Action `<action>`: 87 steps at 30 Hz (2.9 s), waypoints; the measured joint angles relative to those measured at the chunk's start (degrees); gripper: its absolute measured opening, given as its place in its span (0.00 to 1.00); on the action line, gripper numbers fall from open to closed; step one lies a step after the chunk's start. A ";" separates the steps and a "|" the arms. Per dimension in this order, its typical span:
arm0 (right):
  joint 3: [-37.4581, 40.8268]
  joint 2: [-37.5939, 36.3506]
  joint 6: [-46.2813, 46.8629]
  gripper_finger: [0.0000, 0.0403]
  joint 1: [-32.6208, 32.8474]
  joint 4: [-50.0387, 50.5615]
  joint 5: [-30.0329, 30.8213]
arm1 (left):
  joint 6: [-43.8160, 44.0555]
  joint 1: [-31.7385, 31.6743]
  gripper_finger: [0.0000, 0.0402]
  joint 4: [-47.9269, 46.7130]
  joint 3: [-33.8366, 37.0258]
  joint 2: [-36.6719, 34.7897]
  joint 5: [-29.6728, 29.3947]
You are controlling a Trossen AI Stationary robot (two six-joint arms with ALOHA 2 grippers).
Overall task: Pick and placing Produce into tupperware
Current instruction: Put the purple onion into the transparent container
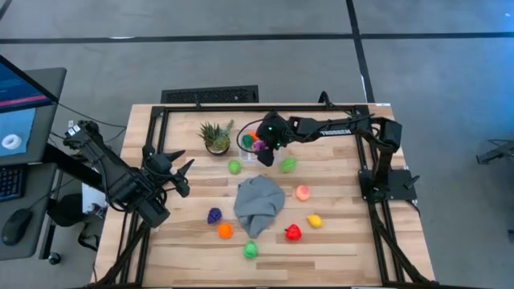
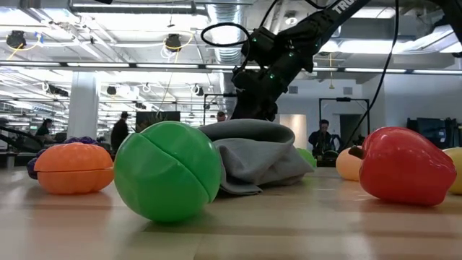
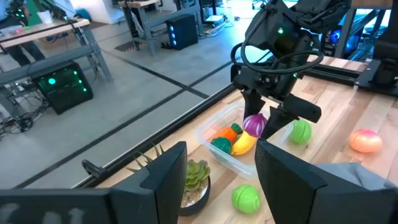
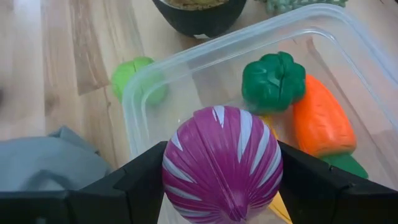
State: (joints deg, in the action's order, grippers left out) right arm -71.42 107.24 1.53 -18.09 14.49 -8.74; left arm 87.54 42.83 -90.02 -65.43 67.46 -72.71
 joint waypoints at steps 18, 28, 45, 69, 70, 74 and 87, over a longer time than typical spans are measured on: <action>0.02 2.75 3.34 0.71 -1.57 -1.38 1.32 | 0.03 0.00 0.45 0.00 0.00 -0.02 0.46; 0.02 2.75 2.68 0.71 -1.48 -1.47 1.14 | -0.08 0.00 0.45 0.00 0.00 -0.02 0.41; 0.02 2.75 4.29 0.71 -1.72 -1.23 1.29 | 0.01 0.00 0.45 0.00 0.00 -0.02 0.37; 0.02 2.75 12.88 0.71 -1.63 -1.66 8.79 | -0.19 0.00 0.45 0.00 0.00 -0.02 0.24; 0.02 2.75 12.25 0.71 -1.43 -1.80 8.83 | -0.21 0.00 0.45 0.00 0.00 -0.02 0.24; 0.02 2.73 11.12 0.71 -1.25 -1.95 6.91 | -0.30 0.00 0.45 0.00 0.00 -0.02 0.24; 0.02 2.73 11.94 0.71 -1.53 -1.84 3.71 | -0.27 0.00 0.45 0.00 0.00 -0.02 0.26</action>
State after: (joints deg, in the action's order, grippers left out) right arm -71.40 109.97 13.47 -19.62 12.64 -5.03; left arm 87.27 42.83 -90.02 -65.43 67.44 -72.44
